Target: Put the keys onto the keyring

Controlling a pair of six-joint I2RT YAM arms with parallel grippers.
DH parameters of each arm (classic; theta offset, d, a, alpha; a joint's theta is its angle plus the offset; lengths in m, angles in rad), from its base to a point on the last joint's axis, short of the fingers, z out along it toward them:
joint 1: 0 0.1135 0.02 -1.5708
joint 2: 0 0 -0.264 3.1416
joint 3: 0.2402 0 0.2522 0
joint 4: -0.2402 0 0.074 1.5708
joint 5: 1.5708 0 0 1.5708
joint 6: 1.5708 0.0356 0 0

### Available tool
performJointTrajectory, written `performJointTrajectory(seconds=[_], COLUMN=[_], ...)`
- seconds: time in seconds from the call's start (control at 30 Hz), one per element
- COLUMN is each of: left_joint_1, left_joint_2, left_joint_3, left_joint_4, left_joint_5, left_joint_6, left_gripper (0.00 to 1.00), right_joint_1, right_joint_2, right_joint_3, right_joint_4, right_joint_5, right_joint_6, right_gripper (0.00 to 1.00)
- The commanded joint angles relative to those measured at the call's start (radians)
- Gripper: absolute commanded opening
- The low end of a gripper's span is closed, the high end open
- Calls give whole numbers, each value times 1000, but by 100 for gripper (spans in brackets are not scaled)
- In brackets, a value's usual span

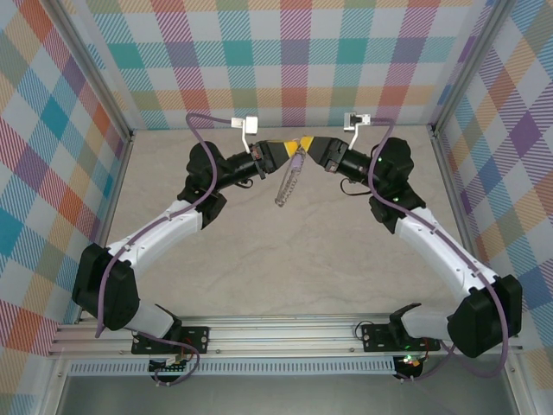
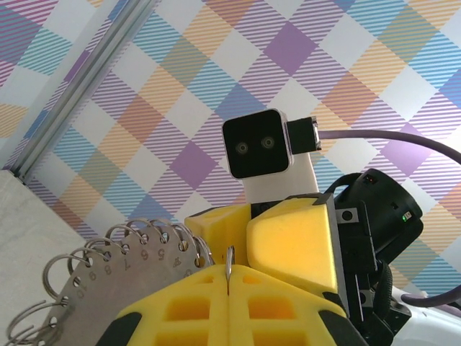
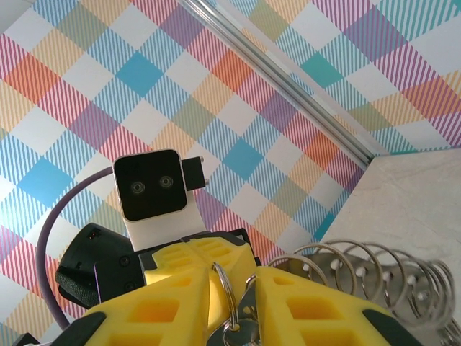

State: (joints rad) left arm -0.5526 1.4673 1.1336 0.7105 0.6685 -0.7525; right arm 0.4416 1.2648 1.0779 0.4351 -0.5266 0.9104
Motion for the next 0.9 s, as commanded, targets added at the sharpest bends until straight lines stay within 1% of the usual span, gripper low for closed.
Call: performJointTrajectory(seconds=[0.0, 0.17, 0.23, 0.37, 0.5, 0.57, 0.6, 0.67, 0.73, 0.8, 0.87], left_joint_1=[-9, -10, -12, -13, -13, -13, -12, -8, 2, 12, 25], left_joint_2=[7, 10, 12, 13, 13, 0, -9, -32, -55, -73, -83], left_joint_3=[25, 31, 33, 32, 40, 46, 49, 60, 81, 104, 132], left_joint_4=[78, 75, 73, 73, 51, -2, -33, -110, -190, -281, -355], left_joint_5=[9, 11, 12, 8, 9, 0, -6, -9, -2, 9, 38], left_joint_6=[-10, -11, -11, -10, -5, 29, 48, 102, 156, 210, 256], left_gripper=[0, 0, 0, 0, 0, 1, 8, 26, 37, 44, 48], right_joint_1=[0, 9, 11, 11, 9, 8, 6, -2, -10, -22, -35], right_joint_2=[14, 31, 35, 36, 31, 26, 22, 17, 10, 7, 2], right_joint_3=[36, 46, 50, 53, 53, 64, 73, 103, 137, 160, 180], right_joint_4=[52, 59, 57, 50, 27, -5, -29, -93, -182, -246, -307], right_joint_5=[-27, -41, -45, -47, -42, -56, -63, -105, -141, -176, -204], right_joint_6=[16, 21, 20, 12, -7, -36, -54, -105, -171, -223, -267], right_gripper=[23, 20, 16, 1, 0, 0, 0, 0, 0, 0, 0])
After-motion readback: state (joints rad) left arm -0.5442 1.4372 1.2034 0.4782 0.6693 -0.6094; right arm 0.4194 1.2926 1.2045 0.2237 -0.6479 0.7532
